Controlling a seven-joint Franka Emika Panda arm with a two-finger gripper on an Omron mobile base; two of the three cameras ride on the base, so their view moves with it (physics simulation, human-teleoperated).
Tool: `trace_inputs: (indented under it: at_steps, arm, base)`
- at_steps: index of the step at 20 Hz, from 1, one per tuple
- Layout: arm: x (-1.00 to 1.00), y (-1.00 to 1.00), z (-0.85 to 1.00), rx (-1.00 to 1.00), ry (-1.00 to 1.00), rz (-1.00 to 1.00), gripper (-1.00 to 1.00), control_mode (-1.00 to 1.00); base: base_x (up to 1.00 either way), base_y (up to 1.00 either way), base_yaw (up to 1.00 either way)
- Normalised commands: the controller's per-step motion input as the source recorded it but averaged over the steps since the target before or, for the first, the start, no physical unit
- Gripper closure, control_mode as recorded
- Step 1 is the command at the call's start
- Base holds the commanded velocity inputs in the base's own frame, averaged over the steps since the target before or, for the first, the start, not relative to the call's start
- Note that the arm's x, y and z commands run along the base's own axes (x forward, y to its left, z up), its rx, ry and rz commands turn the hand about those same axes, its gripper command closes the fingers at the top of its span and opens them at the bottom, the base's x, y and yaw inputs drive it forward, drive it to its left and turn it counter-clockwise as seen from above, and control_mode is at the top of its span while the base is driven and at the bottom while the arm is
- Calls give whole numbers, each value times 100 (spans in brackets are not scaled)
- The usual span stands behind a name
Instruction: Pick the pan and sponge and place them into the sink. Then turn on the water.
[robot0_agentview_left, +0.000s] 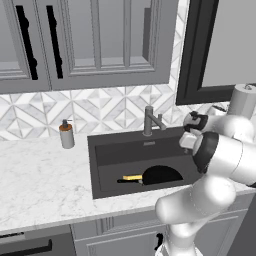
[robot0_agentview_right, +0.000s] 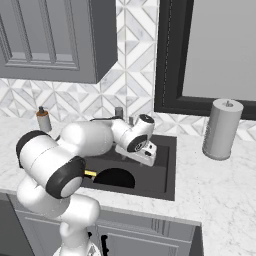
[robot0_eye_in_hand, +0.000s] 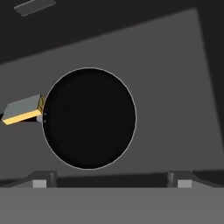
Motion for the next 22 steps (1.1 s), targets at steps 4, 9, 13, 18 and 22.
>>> trace_inputs:
  at_steps: [4, 9, 13, 18, 22]
  arm:
    - [29, 0, 0, 15, -1, 0, -100, -100]
    - [22, 4, 4, 10, -9, -8, -100, -100]
    - [24, 15, 0, 2, -13, -13, -100, -100]
    - [45, 1, 7, 3, -7, -12, -100, -100]
    - [42, 0, 3, 3, -17, -12, -100, -100]
  base:
    - [0, 0, 0]
    - [0, 0, 0]
    - [0, 0, 0]
    - [0, 0, 0]
    - [0, 0, 0]
